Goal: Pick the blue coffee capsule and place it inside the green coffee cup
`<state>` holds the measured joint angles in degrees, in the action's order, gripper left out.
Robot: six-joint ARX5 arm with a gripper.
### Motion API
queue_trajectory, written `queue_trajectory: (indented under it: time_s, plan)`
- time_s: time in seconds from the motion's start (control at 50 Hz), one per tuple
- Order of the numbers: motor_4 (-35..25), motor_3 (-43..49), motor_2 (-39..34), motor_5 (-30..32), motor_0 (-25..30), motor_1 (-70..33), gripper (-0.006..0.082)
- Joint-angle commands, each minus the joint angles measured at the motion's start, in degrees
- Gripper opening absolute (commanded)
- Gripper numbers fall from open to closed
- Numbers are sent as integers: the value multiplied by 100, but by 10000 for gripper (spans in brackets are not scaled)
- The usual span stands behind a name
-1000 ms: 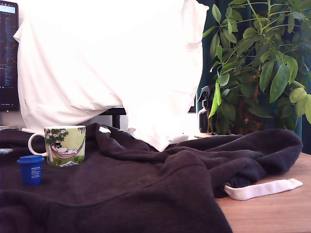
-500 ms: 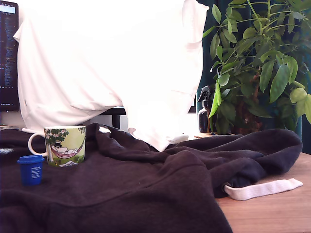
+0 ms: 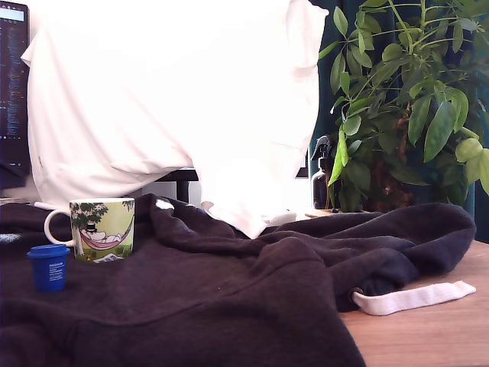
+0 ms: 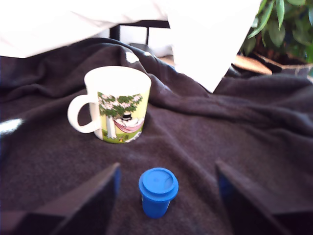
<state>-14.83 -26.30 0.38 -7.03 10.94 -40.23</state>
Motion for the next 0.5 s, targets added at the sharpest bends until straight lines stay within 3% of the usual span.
queue_trajectory:
  time_s: [0.0, 0.48]
  plan:
    - [24, -286, -166, 101, 42, -372, 662]
    - [-44, -2605, -26, 306, 96, -3305, 624]
